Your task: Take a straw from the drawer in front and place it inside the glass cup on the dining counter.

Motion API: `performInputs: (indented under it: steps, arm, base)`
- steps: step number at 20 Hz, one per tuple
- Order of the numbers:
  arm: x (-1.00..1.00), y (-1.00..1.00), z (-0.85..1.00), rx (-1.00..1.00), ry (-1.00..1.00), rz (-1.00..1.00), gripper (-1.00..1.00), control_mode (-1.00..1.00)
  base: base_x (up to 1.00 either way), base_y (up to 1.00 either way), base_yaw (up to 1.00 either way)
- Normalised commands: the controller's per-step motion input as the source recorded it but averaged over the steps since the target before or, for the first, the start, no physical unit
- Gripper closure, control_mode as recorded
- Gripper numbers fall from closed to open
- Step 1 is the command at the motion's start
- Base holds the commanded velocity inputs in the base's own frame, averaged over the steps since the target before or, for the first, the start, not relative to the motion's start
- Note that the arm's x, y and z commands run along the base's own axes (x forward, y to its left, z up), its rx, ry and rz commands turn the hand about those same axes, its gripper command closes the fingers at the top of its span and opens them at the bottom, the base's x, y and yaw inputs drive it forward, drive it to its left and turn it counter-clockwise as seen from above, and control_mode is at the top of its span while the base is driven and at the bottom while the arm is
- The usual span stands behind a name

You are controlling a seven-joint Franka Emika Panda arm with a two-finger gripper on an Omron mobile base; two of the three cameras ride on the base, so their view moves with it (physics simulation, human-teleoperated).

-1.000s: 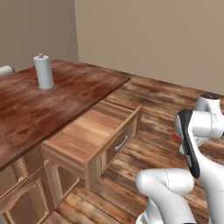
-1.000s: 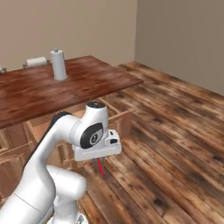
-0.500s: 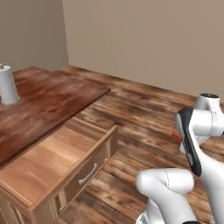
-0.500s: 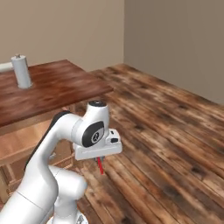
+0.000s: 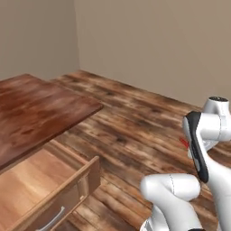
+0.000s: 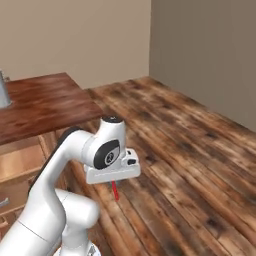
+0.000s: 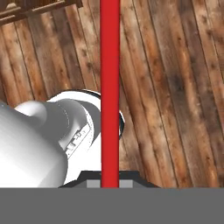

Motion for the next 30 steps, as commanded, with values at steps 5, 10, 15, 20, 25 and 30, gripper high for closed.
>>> performInputs:
  steps: [5, 10, 15, 20, 25, 30]
  arm:
    - [0.00, 0.00, 0.00, 0.00, 0.00, 0.00, 1.00, 1.00]
    - [0.00, 0.00, 0.00, 0.00, 0.00, 0.00, 1.00, 1.00]
    - [0.00, 0.00, 0.00, 0.00, 0.00, 0.00, 1.00, 1.00]
    - [0.00, 0.00, 0.00, 0.00, 0.00, 0.00, 1.00, 1.00]
    - [0.00, 0.00, 0.00, 0.00, 0.00, 0.00, 1.00, 1.00]
    - [0.00, 0.00, 0.00, 0.00, 0.00, 0.00, 1.00, 1.00]
  base:
    - [1.00, -0.58, 0.41]
    - [1.00, -0.60, 0.38]
    - [1.00, -0.49, 0.29]
    - [1.00, -0.35, 0.26]
    - [1.00, -0.33, 0.26]
    - [1.00, -0.30, 0.31]
